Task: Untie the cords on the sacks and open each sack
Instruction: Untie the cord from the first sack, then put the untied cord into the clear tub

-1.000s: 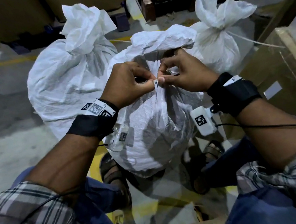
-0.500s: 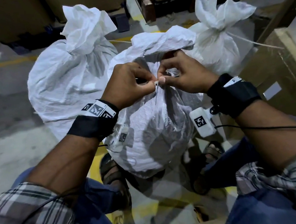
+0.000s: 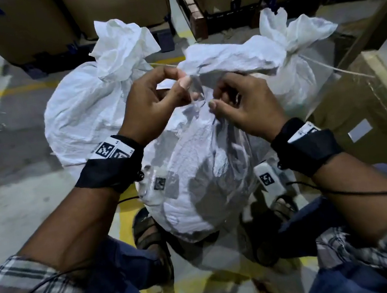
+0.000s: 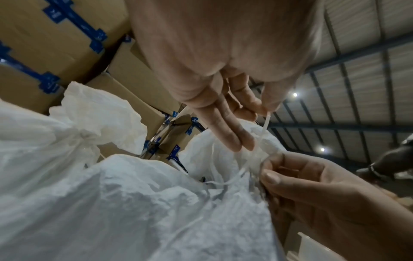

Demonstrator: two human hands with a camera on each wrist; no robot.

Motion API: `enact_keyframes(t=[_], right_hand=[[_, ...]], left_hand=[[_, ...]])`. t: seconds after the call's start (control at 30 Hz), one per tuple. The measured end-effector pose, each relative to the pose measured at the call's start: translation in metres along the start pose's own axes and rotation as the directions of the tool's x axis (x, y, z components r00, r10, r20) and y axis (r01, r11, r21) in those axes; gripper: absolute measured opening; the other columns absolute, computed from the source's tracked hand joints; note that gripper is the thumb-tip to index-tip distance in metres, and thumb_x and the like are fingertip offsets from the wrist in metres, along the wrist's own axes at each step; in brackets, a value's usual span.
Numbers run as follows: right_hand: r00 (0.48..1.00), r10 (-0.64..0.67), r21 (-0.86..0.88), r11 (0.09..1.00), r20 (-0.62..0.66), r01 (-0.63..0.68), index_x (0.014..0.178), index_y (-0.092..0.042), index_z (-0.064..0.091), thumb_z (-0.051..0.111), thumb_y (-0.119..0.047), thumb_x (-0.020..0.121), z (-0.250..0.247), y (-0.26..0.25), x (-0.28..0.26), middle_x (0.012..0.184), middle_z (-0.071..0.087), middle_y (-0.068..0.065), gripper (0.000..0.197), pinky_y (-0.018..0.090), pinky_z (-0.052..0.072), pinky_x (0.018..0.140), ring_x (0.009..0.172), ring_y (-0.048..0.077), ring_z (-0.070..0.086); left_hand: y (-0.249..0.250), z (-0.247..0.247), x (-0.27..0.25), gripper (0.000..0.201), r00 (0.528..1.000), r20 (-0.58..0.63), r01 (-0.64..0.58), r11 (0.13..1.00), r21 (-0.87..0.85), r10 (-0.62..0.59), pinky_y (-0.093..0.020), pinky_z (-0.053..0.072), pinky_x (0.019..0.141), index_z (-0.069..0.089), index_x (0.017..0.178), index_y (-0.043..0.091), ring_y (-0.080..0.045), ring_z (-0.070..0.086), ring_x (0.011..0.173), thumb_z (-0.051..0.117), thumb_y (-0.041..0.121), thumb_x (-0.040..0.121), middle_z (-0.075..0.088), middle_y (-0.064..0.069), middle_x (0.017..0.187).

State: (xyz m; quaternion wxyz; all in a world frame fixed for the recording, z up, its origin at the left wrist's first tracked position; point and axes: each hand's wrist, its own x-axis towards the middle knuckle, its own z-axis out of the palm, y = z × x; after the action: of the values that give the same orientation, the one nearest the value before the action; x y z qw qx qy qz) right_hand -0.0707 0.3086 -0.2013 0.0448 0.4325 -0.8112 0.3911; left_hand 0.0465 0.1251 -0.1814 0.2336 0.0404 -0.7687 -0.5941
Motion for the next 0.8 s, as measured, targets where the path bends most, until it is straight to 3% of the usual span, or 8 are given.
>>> enact_keyframes(t=[0.1,0.2,0.27,0.33,0.4,0.53,0.67,0.8], right_hand=[[1.0,0.021,0.211,0.977,0.021,-0.025,0.111,-0.025,0.071,0.076,-0.03,0.086,0.017,-0.007,-0.002,0.086,0.067,0.002,0.027,0.032,0.052,0.068,0.074,0.018,0.063],[0.991,0.08,0.386,0.915,0.111,-0.117,0.102,-0.018,0.076,0.079,-0.02,0.085,0.025,-0.009,0.0,0.094,0.063,0.012,0.017,0.041,0.051,0.074,0.084,0.032,0.064],[0.984,0.072,0.44,0.887,0.164,-0.138,0.092,-0.012,0.075,0.075,-0.018,0.089,0.023,-0.009,0.001,0.092,0.066,0.015,0.006,0.038,0.053,0.077,0.086,0.026,0.068],[0.979,0.061,0.507,0.848,0.195,-0.154,0.088,-0.007,0.071,0.069,-0.017,0.094,0.017,-0.01,0.001,0.087,0.069,0.021,0.012,0.032,0.053,0.077,0.08,0.019,0.067],[0.979,0.062,0.532,0.832,0.192,-0.157,0.092,-0.004,0.072,0.067,-0.017,0.096,0.009,-0.01,0.003,0.088,0.073,0.019,0.014,0.029,0.055,0.078,0.082,0.018,0.068],[0.983,0.071,0.46,0.876,0.168,-0.142,0.095,-0.001,0.076,0.068,-0.017,0.095,-0.007,-0.01,0.003,0.087,0.075,0.018,0.017,0.026,0.054,0.072,0.077,0.018,0.069],[0.983,0.093,0.395,0.906,0.159,-0.15,0.093,-0.003,0.078,0.072,-0.018,0.092,-0.014,-0.013,-0.001,0.082,0.076,0.013,0.017,0.03,0.055,0.07,0.074,0.019,0.07],[0.983,0.116,0.338,0.927,0.144,-0.16,0.092,-0.008,0.08,0.077,-0.021,0.088,-0.021,-0.019,-0.007,0.074,0.075,0.001,0.013,0.027,0.056,0.068,0.068,0.012,0.071]], left_hand=[[0.007,0.007,-0.002,0.007,1.0,0.013,-0.021,0.994,-0.111,0.023,-0.045,0.062,0.078,0.059,0.101,0.002,-0.03,0.076,0.082,0.061,0.008,0.1,0.063,-0.015,0.09],[0.01,0.012,-0.003,0.004,0.999,0.004,-0.038,0.988,-0.15,0.039,-0.045,0.062,0.077,0.058,0.102,0.001,-0.028,0.075,0.083,0.057,0.005,0.101,0.06,-0.012,0.096],[0.009,0.009,-0.002,0.008,0.999,-0.049,-0.018,0.984,-0.178,0.009,-0.043,0.061,0.074,0.056,0.106,-0.001,-0.03,0.074,0.085,0.054,0.007,0.103,0.062,-0.014,0.096],[0.008,0.002,0.001,0.015,0.99,-0.142,-0.01,0.98,-0.197,-0.018,-0.041,0.06,0.073,0.055,0.11,-0.004,-0.031,0.073,0.084,0.05,0.009,0.105,0.064,-0.02,0.099],[0.006,-0.005,0.007,0.014,0.965,-0.259,-0.019,0.971,-0.238,-0.044,-0.038,0.059,0.071,0.053,0.109,-0.002,-0.03,0.07,0.081,0.048,0.011,0.106,0.064,-0.022,0.1],[0.0,-0.024,0.024,0.012,0.852,-0.498,-0.043,0.925,-0.378,-0.164,-0.035,0.059,0.066,0.052,0.102,0.003,-0.023,0.067,0.072,0.047,0.013,0.106,0.064,-0.002,0.086],[-0.007,-0.053,0.036,0.015,0.692,-0.658,-0.049,0.89,-0.453,-0.297,-0.03,0.056,0.061,0.053,0.102,0.003,-0.019,0.069,0.068,0.044,0.015,0.106,0.061,-0.013,0.092],[-0.003,-0.091,0.037,0.017,0.512,-0.787,-0.137,0.872,-0.47,-0.343,-0.028,0.054,0.058,0.056,0.093,0.009,-0.019,0.068,0.063,0.046,0.013,0.105,0.063,-0.007,0.082]])
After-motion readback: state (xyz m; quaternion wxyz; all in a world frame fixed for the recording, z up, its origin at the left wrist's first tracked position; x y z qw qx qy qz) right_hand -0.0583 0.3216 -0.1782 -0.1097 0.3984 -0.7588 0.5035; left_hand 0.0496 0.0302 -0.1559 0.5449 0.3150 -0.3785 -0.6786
